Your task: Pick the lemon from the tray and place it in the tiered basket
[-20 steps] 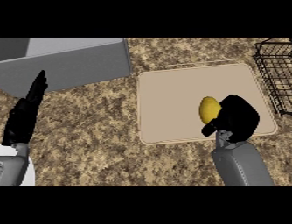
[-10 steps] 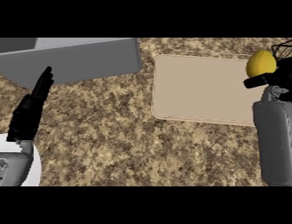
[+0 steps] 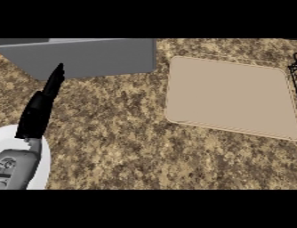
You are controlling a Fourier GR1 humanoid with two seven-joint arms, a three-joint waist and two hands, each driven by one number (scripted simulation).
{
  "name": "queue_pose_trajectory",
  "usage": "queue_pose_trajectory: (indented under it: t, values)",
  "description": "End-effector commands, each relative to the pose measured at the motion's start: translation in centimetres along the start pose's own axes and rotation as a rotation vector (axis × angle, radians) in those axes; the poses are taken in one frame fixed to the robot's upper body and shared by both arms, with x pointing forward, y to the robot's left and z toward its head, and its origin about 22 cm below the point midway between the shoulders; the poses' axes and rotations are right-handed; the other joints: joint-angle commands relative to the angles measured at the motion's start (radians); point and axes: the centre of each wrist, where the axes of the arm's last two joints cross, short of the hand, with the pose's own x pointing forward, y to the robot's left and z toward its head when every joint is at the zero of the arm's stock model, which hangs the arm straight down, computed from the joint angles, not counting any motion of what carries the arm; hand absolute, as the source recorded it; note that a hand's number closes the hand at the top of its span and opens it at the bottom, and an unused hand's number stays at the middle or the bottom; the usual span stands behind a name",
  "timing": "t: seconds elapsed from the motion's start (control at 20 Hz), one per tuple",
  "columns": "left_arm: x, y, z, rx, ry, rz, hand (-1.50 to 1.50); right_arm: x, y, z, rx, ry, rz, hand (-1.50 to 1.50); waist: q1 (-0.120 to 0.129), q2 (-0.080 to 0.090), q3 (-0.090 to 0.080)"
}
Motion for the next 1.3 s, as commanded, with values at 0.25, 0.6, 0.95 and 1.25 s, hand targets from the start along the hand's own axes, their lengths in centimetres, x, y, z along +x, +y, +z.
queue_pose_trajectory:
  t: [0.25, 0.6, 0.95, 1.25]
  values:
    - [0.4, -1.2, -0.4, -0.036, 0.010, -0.006, 0.00, 4.9, -3.0, -3.8, -0.135, 0.280, 0.088, 1.50, 0.014, -0.013, 0.003]
    - [0.3, -1.1, -0.7, -0.012, 0.015, -0.010, 0.00, 6.3, -3.0, -5.4, -0.127, 0.263, 0.103, 1.50, -0.001, -0.013, 0.005]
    - [-0.4, -0.3, -0.2, 0.006, 0.037, 0.003, 0.00, 4.8, -0.8, -8.4, -0.168, 0.308, 0.382, 1.50, -0.029, -0.022, 0.004]
    - [-0.3, -0.1, -0.7, 0.024, 0.048, -0.012, 0.00, 5.0, 0.0, -8.3, -0.200, 0.339, 0.502, 1.50, -0.059, -0.033, 0.005]
